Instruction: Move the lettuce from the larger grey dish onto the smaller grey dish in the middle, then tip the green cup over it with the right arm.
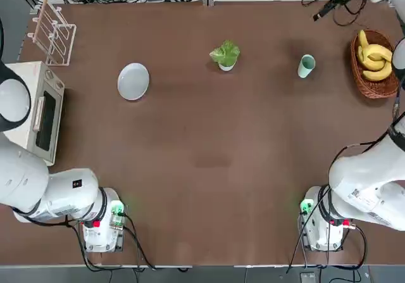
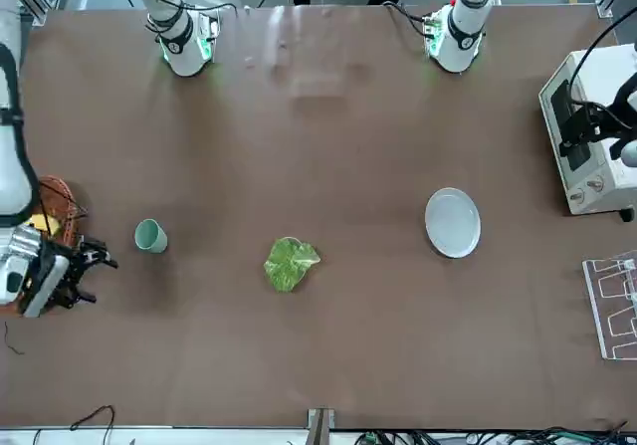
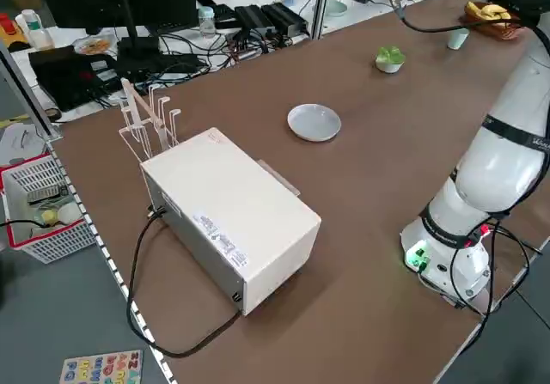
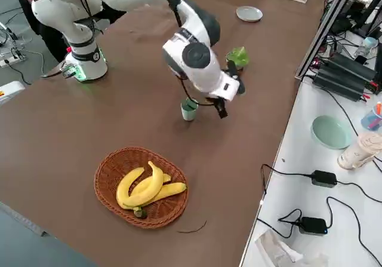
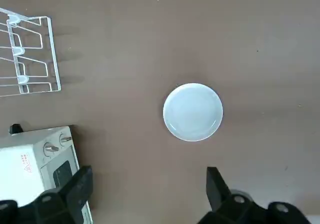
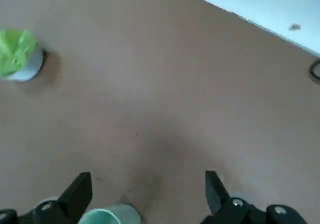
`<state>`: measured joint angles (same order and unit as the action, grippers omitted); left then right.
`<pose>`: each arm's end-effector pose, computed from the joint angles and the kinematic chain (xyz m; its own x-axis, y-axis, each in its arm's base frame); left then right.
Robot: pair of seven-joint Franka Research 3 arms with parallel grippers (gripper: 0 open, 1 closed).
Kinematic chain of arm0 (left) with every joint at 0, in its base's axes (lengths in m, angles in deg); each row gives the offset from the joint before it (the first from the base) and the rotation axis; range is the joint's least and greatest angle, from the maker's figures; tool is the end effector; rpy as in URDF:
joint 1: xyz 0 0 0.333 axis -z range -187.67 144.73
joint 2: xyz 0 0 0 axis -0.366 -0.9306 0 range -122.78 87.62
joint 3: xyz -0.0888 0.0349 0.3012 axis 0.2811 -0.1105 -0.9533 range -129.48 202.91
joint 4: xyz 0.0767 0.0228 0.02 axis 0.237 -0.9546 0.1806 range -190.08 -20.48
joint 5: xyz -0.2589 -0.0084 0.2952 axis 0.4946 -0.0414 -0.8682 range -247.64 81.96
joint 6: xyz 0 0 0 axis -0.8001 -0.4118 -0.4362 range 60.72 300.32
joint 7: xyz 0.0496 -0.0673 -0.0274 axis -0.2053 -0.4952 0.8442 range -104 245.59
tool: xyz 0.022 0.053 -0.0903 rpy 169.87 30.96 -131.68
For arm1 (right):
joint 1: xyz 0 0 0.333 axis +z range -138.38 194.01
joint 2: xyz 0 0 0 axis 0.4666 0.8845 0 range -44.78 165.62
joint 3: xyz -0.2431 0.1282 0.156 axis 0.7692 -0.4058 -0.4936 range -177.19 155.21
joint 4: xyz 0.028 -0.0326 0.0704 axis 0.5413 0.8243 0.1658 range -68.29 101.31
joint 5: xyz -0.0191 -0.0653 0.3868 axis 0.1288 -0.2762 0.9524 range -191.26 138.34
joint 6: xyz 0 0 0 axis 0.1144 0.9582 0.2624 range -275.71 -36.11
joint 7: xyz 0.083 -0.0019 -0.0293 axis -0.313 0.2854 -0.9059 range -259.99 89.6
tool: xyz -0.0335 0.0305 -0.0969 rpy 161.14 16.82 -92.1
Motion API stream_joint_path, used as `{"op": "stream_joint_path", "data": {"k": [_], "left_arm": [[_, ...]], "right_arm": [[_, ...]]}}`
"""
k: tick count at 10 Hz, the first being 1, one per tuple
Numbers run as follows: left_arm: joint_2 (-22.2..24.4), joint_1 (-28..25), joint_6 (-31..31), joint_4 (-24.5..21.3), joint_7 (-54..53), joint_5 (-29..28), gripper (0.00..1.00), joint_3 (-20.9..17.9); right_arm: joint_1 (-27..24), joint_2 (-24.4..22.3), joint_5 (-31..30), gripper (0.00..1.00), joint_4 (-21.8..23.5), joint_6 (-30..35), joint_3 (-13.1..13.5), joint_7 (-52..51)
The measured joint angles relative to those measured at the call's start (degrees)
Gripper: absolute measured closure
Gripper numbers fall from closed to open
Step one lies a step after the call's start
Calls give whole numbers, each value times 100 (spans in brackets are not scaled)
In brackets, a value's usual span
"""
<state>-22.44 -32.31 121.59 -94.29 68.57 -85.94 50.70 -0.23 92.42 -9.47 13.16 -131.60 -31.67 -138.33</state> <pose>0.5733 -0.0184 0.6496 0.9960 -0.0889 0.0134 -0.0884 -0.9955 -0.0341 0.6912 -0.1156 0.3543 0.8046 0.4872 0.3395 0.5790 -0.7708 -0.2659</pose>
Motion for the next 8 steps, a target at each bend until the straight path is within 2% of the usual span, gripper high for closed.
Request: {"op": "stream_joint_path", "data": {"k": [1, 3, 4, 5, 6, 7, 8], "left_arm": [[0, 0, 0, 0, 0, 0, 0, 0], [0, -4, 0, 0, 0, 0, 0, -1], [0, -21, 0, 0, 0, 0, 0, -7], [-1, -48, 0, 0, -2, 0, 0, -21], [-1, -60, 0, 0, -3, 0, 0, -31], [-5, -61, 0, -2, -6, 0, 0, -34], [-18, -53, 0, -3, -6, 0, 0, -24]], "right_arm": [[-13, -103, -286, 0, -1, -1, -162, 960], [-68, -181, -653, 0, 0, 4, -335, 2251], [-160, -177, -894, 0, 3, 13, -516, 2989], [-369, -184, -1219, 0, -20, 73, -896, 3819], [-633, -220, -1589, 0, -155, 407, -1334, 4476], [-813, -316, -1841, 0, -489, 1112, -1615, 4839], [-880, -474, -1925, 0, -943, 1889, -1674, 4949]]}}
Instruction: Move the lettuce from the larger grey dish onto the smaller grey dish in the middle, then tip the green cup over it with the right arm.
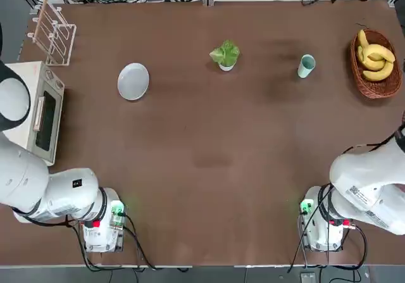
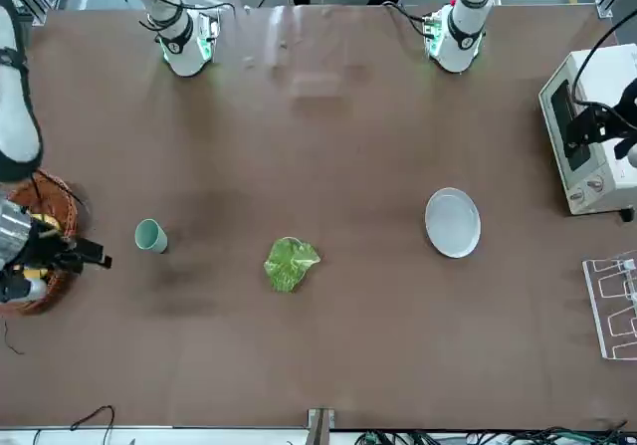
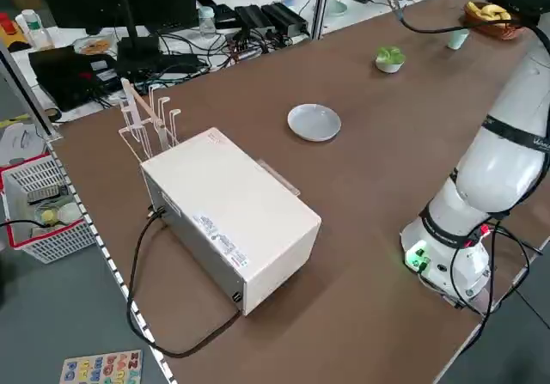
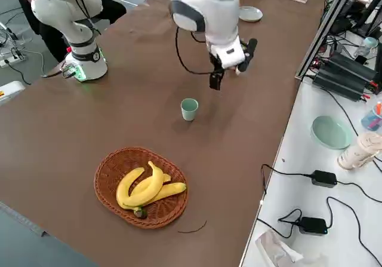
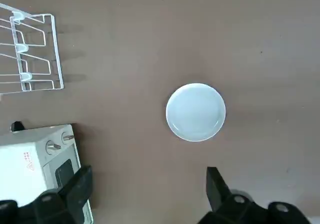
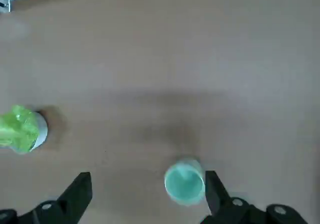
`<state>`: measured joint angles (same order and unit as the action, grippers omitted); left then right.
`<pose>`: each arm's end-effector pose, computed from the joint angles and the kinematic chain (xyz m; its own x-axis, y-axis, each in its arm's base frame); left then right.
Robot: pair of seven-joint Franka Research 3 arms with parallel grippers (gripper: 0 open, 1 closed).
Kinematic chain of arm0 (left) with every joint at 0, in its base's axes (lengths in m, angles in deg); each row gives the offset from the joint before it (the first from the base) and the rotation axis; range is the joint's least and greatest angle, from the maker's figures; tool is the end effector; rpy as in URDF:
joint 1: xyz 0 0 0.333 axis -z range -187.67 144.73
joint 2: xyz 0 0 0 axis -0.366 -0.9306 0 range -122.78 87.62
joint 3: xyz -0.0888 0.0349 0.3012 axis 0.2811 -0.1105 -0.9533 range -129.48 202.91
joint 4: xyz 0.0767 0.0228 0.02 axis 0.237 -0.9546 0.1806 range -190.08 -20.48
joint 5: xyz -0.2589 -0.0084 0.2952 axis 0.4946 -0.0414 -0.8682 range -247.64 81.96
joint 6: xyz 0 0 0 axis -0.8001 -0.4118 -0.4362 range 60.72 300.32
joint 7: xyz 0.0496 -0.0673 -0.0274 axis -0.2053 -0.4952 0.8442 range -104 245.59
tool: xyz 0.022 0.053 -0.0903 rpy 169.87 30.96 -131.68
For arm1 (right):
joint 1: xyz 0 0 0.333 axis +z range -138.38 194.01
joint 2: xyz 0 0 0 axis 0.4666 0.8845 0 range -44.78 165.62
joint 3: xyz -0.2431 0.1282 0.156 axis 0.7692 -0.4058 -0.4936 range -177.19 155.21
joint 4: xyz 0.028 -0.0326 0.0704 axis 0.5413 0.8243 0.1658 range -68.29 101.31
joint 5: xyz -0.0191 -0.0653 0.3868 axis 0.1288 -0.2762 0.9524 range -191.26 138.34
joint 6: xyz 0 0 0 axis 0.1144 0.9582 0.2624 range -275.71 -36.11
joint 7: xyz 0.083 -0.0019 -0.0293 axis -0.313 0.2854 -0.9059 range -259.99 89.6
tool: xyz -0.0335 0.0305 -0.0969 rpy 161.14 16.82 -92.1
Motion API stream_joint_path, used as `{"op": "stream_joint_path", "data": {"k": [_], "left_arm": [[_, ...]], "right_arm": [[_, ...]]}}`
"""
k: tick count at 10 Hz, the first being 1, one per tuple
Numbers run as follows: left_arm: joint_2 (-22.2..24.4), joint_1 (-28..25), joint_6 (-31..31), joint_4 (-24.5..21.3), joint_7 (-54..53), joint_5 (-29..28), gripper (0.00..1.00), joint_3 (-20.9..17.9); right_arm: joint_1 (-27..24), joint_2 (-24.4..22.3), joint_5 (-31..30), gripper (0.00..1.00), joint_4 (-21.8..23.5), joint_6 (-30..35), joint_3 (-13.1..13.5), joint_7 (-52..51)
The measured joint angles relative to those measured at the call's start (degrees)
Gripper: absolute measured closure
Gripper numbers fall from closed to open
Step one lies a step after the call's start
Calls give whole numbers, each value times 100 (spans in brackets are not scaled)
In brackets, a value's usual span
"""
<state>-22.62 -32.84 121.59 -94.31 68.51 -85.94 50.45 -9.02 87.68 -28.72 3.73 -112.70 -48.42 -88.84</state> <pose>0.5745 -0.0105 0.6476 0.9970 -0.0763 0.0099 -0.0760 -0.9965 -0.0336 0.6753 -0.0797 0.4890 0.9993 0.0201 0.0309 0.0269 -0.9706 -0.2393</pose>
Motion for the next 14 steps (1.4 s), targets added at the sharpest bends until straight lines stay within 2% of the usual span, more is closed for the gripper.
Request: {"op": "stream_joint_path", "data": {"k": [1, 2, 5, 8, 13, 14], "left_arm": [[-13, 28, 0, -1, 4, 0, 0, 29], [-17, 63, 0, 0, 8, 0, 0, 48], [-20, 21, 0, 1, 8, 12, 0, 23], [-23, 11, 0, 1, 9, 13, 0, 13], [-33, 7, -1, 1, 9, 13, 0, 7], [-39, 6, -1, 1, 10, 13, 0, 5]], "right_arm": [[-74, -218, -15, 0, -310, 544, 1, 24], [-173, -454, -26, 0, -417, 833, 3, 52], [-294, -880, -334, 0, -429, 1312, 13, 593], [-287, -1116, -391, 0, -429, 1542, 0, 1006], [-245, -1166, -413, 0, -424, 1641, 9, 1243], [-48, -1211, -418, 0, -424, 1670, 211, 1247]]}}
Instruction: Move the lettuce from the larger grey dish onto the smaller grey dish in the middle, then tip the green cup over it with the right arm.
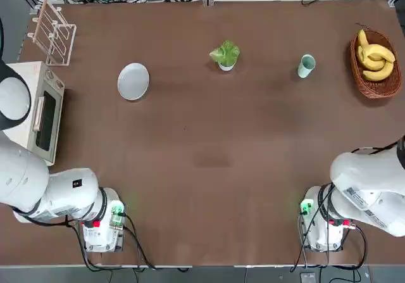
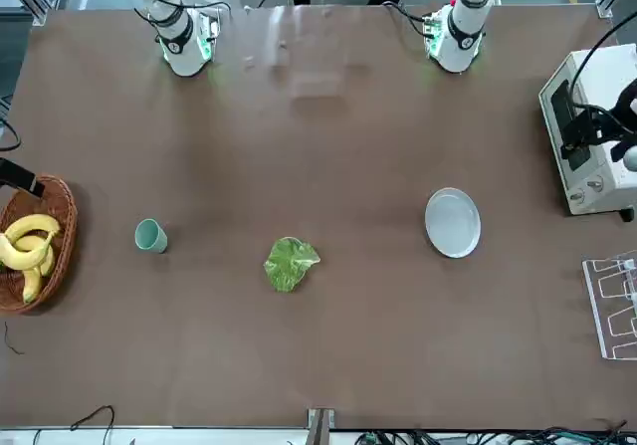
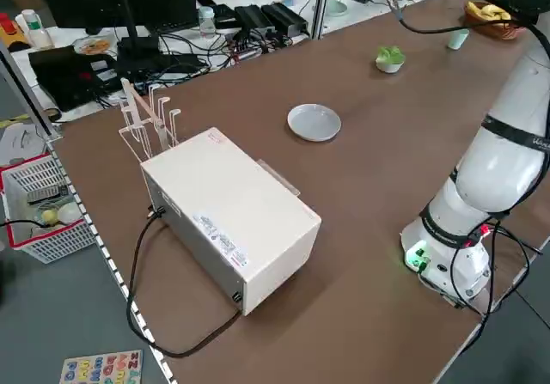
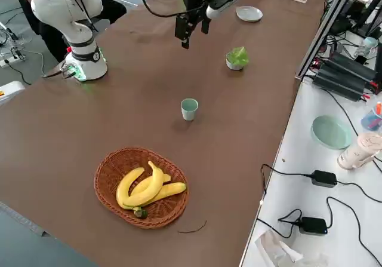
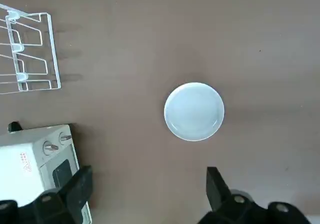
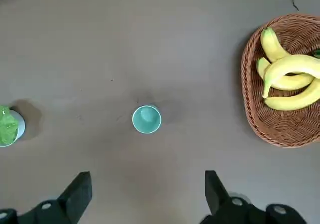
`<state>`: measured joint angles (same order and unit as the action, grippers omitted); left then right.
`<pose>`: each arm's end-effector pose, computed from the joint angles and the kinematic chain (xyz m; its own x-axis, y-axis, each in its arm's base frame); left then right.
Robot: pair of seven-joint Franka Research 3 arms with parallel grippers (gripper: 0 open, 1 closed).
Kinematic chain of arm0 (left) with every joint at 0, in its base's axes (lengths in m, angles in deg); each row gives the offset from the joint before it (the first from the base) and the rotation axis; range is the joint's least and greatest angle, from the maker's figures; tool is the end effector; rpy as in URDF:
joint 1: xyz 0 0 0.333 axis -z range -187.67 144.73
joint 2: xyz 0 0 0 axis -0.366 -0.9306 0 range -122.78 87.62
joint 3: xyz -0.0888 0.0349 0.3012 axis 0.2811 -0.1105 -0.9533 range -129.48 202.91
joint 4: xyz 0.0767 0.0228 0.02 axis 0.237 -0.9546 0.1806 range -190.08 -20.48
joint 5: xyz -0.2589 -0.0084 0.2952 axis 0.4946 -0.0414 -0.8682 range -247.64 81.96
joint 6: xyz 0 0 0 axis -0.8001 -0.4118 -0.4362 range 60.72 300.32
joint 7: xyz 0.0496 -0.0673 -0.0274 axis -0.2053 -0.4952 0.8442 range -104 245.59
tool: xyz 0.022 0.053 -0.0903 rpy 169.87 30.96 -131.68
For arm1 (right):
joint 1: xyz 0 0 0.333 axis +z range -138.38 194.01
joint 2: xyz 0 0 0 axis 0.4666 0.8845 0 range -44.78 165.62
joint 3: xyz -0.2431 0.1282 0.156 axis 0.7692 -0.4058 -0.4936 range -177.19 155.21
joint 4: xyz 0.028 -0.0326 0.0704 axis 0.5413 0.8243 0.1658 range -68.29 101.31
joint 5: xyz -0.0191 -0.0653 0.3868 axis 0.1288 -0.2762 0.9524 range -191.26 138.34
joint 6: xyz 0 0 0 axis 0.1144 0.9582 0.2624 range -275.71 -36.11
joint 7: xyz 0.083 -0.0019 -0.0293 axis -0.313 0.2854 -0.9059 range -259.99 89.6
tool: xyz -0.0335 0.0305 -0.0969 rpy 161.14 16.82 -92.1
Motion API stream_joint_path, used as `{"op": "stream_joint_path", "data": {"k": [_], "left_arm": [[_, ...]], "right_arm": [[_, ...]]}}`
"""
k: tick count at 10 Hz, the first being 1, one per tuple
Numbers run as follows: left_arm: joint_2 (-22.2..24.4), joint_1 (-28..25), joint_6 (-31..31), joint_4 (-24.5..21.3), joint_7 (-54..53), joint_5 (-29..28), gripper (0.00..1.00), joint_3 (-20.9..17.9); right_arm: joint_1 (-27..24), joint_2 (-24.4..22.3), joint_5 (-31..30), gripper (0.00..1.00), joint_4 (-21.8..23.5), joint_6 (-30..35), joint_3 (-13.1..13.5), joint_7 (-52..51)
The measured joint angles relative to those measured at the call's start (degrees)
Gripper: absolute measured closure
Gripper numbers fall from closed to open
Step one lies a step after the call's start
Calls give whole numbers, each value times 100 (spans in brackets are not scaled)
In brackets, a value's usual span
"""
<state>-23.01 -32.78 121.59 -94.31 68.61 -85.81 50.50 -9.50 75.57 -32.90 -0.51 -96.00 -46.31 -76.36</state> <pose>0.5766 -0.0114 0.6438 0.9971 -0.0767 0.0035 -0.0765 -0.9966 -0.0294 0.6086 -0.0872 0.6124 0.9772 -0.2087 -0.0386 -0.2100 -0.9771 -0.0338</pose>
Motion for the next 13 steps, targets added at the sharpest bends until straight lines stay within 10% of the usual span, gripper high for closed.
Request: {"op": "stream_joint_path", "data": {"k": [3, 13], "left_arm": [[-6, -1, 0, 0, 0, 0, 0, -9], [-12, -1, 0, 0, 0, 0, 0, -11]], "right_arm": [[1782, -295, 7, 0, 17, 4, 1885, -1], [2612, -763, 8, 0, 468, -170, 2493, -1]]}}
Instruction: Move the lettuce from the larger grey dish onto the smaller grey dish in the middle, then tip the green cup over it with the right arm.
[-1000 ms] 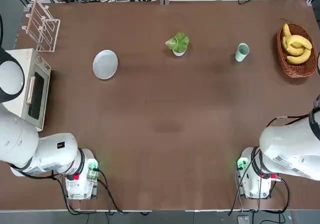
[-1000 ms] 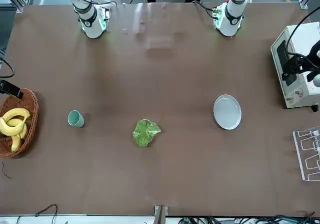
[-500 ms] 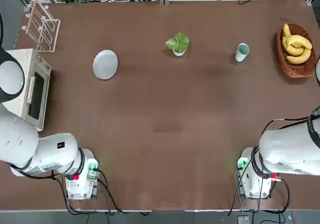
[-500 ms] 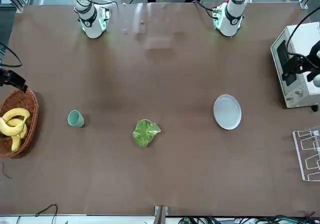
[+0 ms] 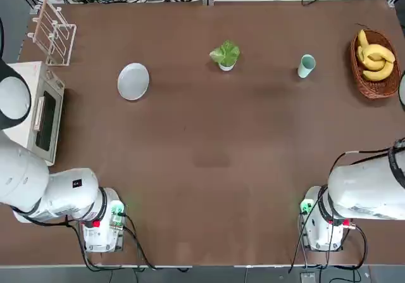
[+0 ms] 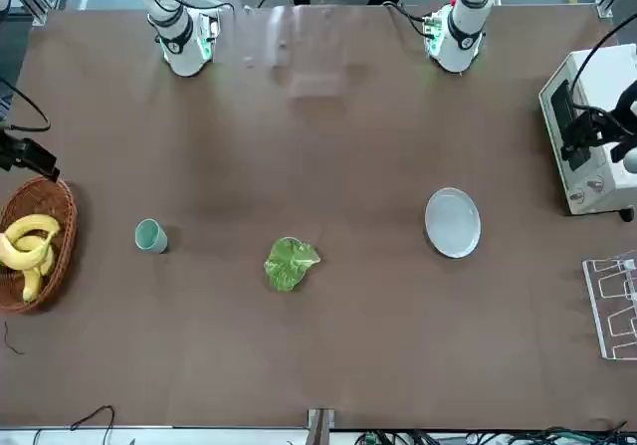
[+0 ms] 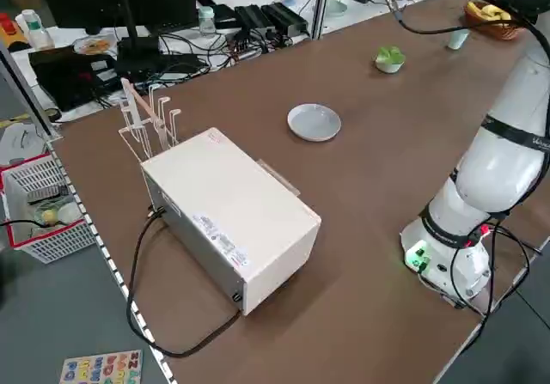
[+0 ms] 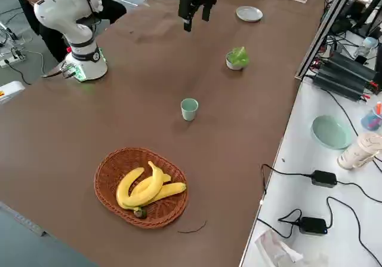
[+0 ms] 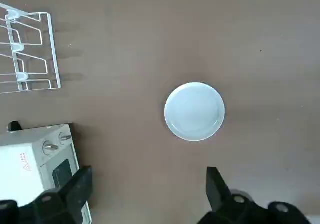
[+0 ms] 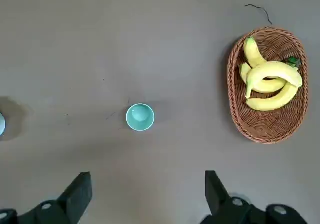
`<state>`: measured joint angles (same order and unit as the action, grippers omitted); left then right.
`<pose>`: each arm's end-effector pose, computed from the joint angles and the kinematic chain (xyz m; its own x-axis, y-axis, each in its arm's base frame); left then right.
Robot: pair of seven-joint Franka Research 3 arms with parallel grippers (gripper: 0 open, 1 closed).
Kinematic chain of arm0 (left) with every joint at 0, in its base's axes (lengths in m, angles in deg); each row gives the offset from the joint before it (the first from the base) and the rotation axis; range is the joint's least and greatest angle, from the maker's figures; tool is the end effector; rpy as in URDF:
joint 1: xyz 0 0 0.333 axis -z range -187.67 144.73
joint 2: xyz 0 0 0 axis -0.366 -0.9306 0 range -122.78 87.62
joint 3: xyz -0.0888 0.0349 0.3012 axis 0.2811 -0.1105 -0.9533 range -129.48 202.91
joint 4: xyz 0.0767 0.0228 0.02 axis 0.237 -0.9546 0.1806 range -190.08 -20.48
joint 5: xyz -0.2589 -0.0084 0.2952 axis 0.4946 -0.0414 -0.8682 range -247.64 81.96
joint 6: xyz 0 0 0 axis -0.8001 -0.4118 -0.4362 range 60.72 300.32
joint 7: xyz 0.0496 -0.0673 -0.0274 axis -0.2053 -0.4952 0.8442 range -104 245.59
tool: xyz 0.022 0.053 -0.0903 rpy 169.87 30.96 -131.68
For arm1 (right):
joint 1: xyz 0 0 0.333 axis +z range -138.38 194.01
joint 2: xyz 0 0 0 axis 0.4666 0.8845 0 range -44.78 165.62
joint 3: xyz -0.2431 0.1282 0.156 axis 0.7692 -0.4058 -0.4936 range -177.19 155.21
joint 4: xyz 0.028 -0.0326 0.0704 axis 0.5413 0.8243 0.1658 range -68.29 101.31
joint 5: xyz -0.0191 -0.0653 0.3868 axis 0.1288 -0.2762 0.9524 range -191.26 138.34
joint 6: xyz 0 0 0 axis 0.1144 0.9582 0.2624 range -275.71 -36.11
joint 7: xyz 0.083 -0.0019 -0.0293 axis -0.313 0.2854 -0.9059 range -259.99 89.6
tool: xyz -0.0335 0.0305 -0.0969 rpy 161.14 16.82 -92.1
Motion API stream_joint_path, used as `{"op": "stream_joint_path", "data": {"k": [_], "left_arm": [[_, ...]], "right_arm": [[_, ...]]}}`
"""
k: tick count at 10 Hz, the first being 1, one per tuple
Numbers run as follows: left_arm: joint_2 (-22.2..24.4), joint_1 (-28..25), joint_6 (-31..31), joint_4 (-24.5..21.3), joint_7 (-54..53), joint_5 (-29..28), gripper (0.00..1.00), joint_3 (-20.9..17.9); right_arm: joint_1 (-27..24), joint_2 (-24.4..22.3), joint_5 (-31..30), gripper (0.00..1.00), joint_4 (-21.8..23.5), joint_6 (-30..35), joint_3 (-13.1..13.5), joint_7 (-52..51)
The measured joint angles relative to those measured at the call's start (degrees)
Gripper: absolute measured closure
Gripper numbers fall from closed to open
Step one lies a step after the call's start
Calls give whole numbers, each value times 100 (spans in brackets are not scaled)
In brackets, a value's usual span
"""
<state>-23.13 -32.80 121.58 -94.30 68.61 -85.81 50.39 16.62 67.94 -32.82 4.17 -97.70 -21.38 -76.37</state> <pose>0.5772 -0.0100 0.6427 0.9972 -0.0744 0.0014 -0.0743 -0.9968 -0.0290 0.5889 -0.0288 0.6348 0.9845 -0.1745 0.0174 -0.1754 -0.9808 0.0856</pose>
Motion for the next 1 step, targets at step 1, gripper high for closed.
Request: {"op": "stream_joint_path", "data": {"k": [1], "left_arm": [[0, 0, 0, 0, 0, 0, 0, 0]], "right_arm": [[16, -3, 0, 0, 0, -9, 0, 0]]}}
